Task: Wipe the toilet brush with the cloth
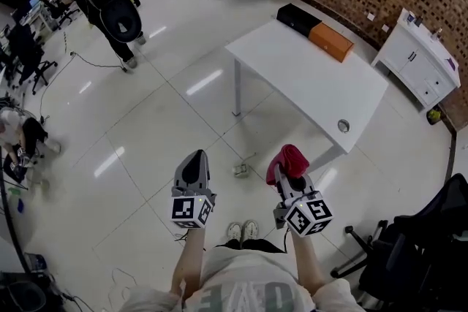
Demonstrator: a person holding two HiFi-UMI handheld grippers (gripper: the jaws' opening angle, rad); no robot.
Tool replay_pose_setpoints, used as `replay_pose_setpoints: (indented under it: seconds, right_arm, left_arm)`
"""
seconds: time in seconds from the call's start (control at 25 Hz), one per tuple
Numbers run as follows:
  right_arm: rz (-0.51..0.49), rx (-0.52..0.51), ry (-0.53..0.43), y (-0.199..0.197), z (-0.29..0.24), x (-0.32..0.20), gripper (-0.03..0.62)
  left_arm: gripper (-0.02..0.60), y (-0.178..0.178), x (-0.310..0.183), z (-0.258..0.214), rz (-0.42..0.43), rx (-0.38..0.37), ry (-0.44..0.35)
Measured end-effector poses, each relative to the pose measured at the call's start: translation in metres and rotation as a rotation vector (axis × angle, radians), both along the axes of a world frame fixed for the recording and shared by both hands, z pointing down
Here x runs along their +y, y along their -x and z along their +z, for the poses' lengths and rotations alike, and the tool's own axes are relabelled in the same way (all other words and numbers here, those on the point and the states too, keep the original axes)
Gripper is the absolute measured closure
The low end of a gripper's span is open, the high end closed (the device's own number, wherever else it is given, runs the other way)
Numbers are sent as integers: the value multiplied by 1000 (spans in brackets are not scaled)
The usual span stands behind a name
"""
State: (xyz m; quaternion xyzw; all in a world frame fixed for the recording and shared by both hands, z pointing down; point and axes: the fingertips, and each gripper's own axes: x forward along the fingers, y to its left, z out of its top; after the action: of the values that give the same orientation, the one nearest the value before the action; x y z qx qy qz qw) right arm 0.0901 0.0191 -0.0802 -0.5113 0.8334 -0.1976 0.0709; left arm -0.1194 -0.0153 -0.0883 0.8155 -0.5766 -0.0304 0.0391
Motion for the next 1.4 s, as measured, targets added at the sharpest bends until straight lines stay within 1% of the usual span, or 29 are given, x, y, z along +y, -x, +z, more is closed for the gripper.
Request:
replay_pose_setpoints:
  seconds: [0.12,0.2,0.28,0.36,0.6,0.84,0.96,1.04,1.12,1.24,1.4]
  right_arm:
    - [-12,-4,10,-9,4,-9,562]
    - [-11,13,21,-19,9,-17,562]
    - [-1,7,27,-25,10,-23,563]
    - [4,5,20,-27,7,-25,562]
    - [19,5,-17,-29,-4,-45,563]
    - [6,21,-34,-27,-9,-59,562]
    - [12,41,-46,-32,4,-64,562]
    - [21,63,-78,-35,26,-69,562]
    - [36,71,-95,-37,70,-75,562]
    - [60,65,-79,-39,177,-94,562]
    - [78,76,-82,-42,346,-123,562]
  left_arm:
    - [577,-9,-9,3,-6,10,2]
    - [577,-21,-17,4,7,10,-5]
    - [577,-28,-25,5,19,6,-2]
    - [577,-30,-30,5,26,10,4]
    - [577,-34,-47,-6,46,8,-34]
    - [577,-29,-57,3,37,11,-6]
    - [577,-33,-59,22,55,-8,11]
    - [577,-36,-61,51,84,-25,7]
    - [577,-36,-64,105,99,-22,22]
    - [577,-31,-80,216,96,-12,50]
    - [577,-30,-106,380,141,-37,26]
